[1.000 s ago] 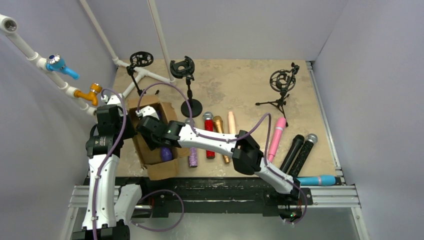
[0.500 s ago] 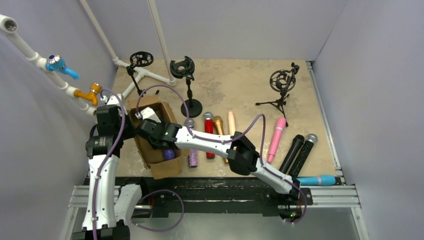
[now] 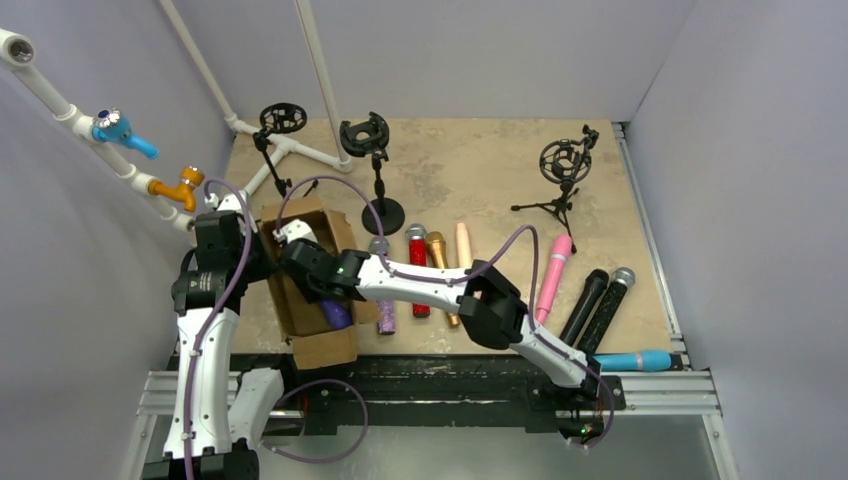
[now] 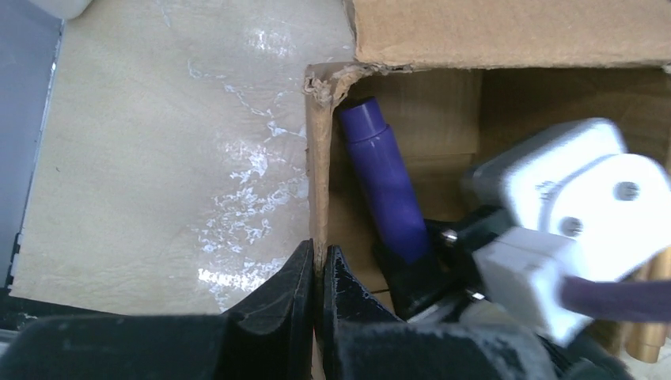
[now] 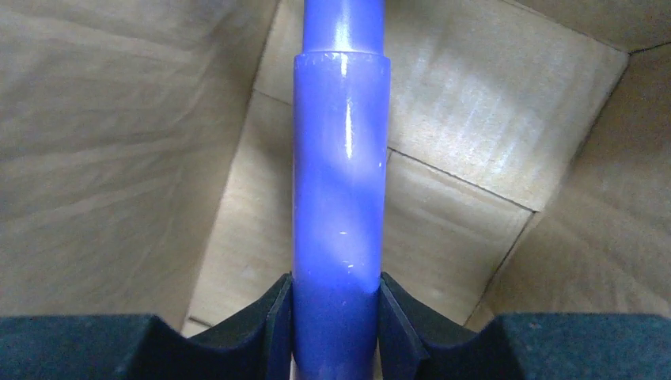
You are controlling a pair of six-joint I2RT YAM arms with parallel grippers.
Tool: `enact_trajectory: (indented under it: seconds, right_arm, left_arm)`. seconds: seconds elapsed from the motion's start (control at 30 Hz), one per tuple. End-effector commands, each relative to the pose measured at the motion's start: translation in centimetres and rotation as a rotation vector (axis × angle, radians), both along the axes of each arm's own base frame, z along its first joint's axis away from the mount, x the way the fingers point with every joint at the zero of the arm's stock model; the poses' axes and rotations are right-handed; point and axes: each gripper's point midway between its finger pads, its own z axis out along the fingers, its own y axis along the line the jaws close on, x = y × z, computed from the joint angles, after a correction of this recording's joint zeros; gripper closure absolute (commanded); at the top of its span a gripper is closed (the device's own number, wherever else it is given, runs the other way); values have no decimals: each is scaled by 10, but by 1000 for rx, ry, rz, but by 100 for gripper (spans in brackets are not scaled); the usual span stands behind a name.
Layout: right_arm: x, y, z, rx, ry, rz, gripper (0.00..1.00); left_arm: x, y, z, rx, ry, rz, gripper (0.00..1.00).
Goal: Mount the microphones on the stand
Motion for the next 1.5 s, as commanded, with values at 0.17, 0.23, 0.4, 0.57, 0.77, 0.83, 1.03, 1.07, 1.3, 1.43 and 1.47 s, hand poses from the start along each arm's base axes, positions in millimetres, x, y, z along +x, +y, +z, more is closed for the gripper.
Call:
enact_trajectory:
  seconds: [0.17,0.23,0.4,0.57,0.77,0.83,1.03,1.07,1.3,1.43,1.47]
  right_arm:
    - [-2,-8,186,361,-64,58,100]
    - [7,-23,202,383,-58,36,100]
    - [19,-70,223,434,-36,-5,100]
    - [41,-154,211,357,-68,-158,100]
    - [65,-283,110,91,17,-407,100]
    - [65,-315,79,4,39,-476,100]
    - [60,-367,24,-135,73,-612,96]
    - [61,-372,20,-146,73,-628,94]
    - [62,-379,-4,-178,114,-634,58]
    - [63,-375,-1,-159,118,-620,48]
    - [63,-373,1,-151,117,-616,47]
  left_arm:
    - [24,19,27,124,-118,8,100]
    - [24,22,27,143,-116,11,100]
    - [26,28,26,193,-121,0,100]
    - [28,25,25,214,-121,-58,100]
    - [31,13,23,190,-105,-151,100]
    - [33,19,24,230,-88,-153,100]
    - [35,48,17,406,25,-171,100]
    - [35,53,16,439,41,-173,100]
    - [31,69,12,617,75,-258,100]
    - [34,77,15,727,82,-326,100]
    - [35,80,17,772,91,-352,100]
